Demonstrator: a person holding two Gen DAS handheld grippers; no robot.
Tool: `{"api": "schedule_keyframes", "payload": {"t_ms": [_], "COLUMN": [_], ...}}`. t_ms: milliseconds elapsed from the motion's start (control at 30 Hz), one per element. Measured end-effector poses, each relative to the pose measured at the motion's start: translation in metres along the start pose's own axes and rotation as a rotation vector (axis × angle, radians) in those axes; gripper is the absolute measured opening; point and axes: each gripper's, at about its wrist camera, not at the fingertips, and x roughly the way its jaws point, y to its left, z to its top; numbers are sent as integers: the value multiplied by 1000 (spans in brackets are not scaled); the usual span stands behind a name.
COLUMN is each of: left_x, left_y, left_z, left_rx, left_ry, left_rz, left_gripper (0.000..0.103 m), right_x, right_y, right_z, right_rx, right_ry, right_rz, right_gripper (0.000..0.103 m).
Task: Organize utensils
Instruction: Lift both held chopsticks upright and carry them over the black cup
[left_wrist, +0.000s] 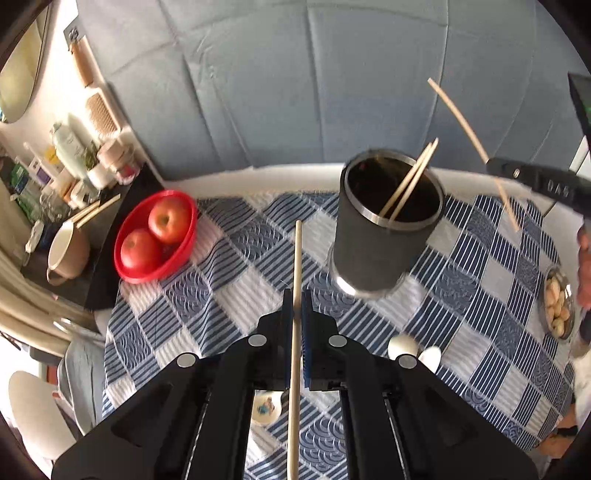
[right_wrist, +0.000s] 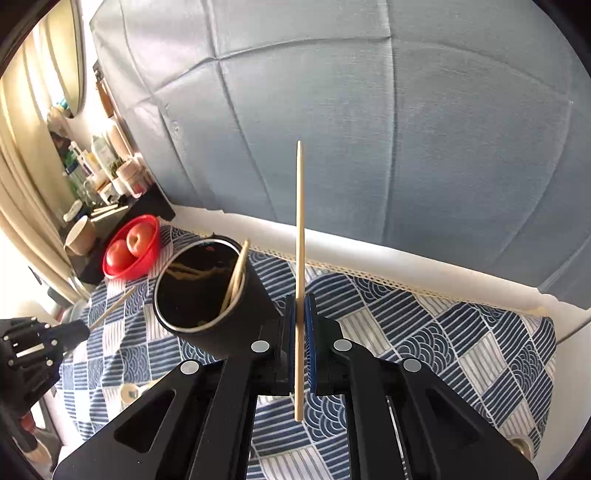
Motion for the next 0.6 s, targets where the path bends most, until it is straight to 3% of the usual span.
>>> {"api": "schedule_keyframes", "payload": {"t_ms": [400,600], "left_x": [-4,5], "left_y": [-14,-17], "left_z": [50,68], "left_rx": [-33,-82], "left_ry": [-98,-125], "left_rz": [-156,-250], "left_gripper": [4,4], "right_x": [-20,-11], "right_y": [20,32], "right_z": [19,28], "right_rx": [30,11], "right_ry": [-169,-197], "right_rz": [154,191], "right_gripper": [5,5]}}
